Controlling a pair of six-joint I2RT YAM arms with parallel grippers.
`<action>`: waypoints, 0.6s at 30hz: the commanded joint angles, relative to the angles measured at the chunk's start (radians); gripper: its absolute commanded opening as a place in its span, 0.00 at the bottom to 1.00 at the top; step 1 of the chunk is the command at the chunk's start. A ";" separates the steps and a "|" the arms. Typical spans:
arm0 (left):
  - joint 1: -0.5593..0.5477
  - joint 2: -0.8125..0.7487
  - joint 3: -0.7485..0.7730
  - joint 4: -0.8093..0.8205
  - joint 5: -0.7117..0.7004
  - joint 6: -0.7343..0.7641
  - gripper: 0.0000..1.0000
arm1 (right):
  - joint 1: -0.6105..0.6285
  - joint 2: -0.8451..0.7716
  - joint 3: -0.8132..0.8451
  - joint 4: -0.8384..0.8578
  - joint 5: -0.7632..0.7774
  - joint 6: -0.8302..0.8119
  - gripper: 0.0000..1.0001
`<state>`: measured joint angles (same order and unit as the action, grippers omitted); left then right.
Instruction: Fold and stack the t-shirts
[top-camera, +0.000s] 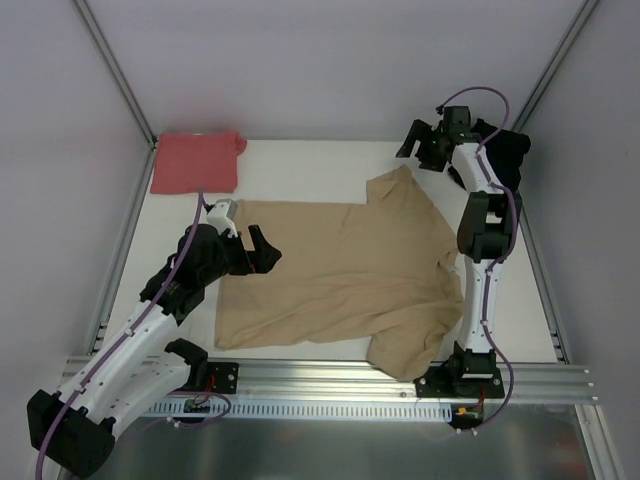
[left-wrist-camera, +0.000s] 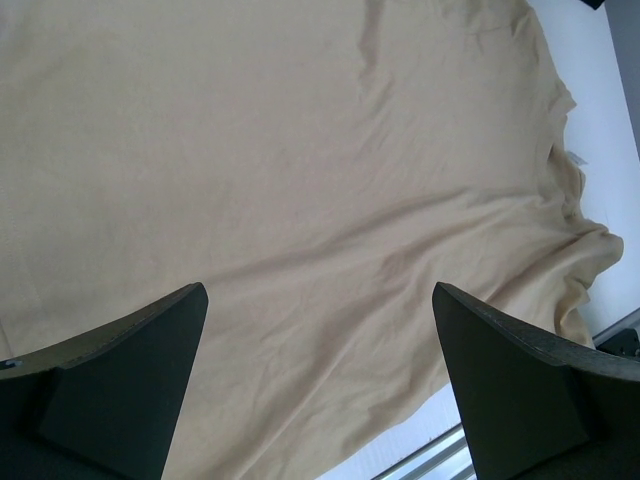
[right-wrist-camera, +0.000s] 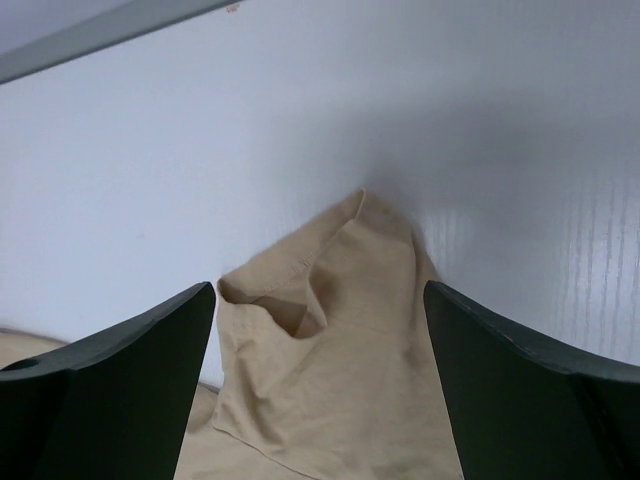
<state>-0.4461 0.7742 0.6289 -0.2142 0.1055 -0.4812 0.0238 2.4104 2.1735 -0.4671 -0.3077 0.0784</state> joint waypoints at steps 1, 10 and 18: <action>-0.009 0.014 -0.006 0.039 0.030 0.015 0.99 | -0.019 0.015 0.058 0.053 -0.039 0.032 0.89; -0.008 0.034 0.014 0.036 0.033 0.012 0.99 | -0.050 0.018 -0.015 0.053 -0.065 0.058 0.79; -0.008 0.034 0.011 0.030 0.033 0.012 0.99 | -0.051 0.027 -0.058 0.045 -0.087 0.073 0.78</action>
<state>-0.4461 0.8116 0.6247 -0.2134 0.1219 -0.4808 -0.0288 2.4340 2.1334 -0.4316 -0.3599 0.1318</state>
